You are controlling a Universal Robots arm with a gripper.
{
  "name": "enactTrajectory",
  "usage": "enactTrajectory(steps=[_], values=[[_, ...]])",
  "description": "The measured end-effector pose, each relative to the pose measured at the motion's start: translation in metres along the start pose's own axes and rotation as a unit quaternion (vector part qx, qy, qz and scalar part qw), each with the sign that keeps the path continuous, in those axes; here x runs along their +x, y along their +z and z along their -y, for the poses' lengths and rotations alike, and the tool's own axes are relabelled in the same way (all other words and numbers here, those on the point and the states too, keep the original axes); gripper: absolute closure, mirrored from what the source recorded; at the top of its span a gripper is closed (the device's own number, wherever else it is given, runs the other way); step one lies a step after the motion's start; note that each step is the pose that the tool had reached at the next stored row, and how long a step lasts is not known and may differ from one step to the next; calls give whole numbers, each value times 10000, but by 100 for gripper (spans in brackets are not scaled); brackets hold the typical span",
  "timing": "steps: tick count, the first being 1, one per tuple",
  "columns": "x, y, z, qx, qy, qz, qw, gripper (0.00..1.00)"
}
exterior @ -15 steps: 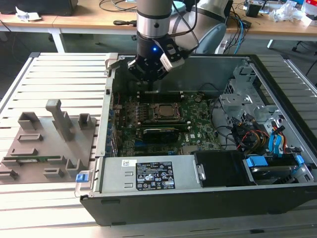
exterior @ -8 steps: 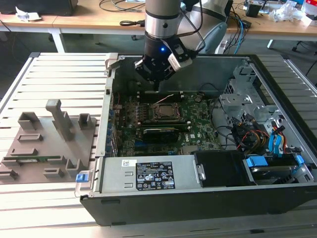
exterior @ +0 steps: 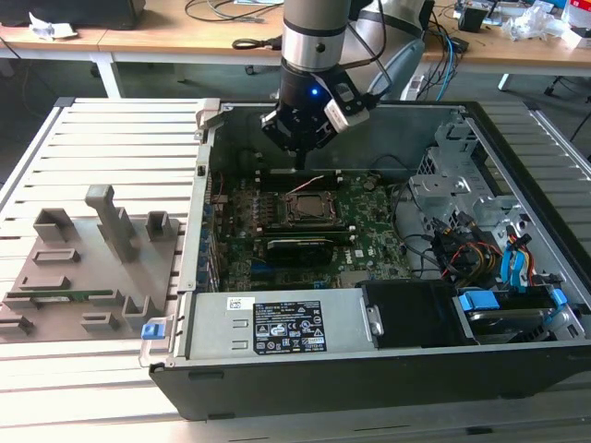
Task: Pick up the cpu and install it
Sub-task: 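Install the first cpu locking lever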
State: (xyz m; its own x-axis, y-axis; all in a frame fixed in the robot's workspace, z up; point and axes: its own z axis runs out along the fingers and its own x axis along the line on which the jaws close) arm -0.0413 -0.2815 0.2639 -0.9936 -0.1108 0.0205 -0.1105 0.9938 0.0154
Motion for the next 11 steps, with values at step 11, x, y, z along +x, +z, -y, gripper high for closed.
enactTrajectory(steps=[11], values=[[-162, 18, 18, -1, 0, -10, 10000, 89]])
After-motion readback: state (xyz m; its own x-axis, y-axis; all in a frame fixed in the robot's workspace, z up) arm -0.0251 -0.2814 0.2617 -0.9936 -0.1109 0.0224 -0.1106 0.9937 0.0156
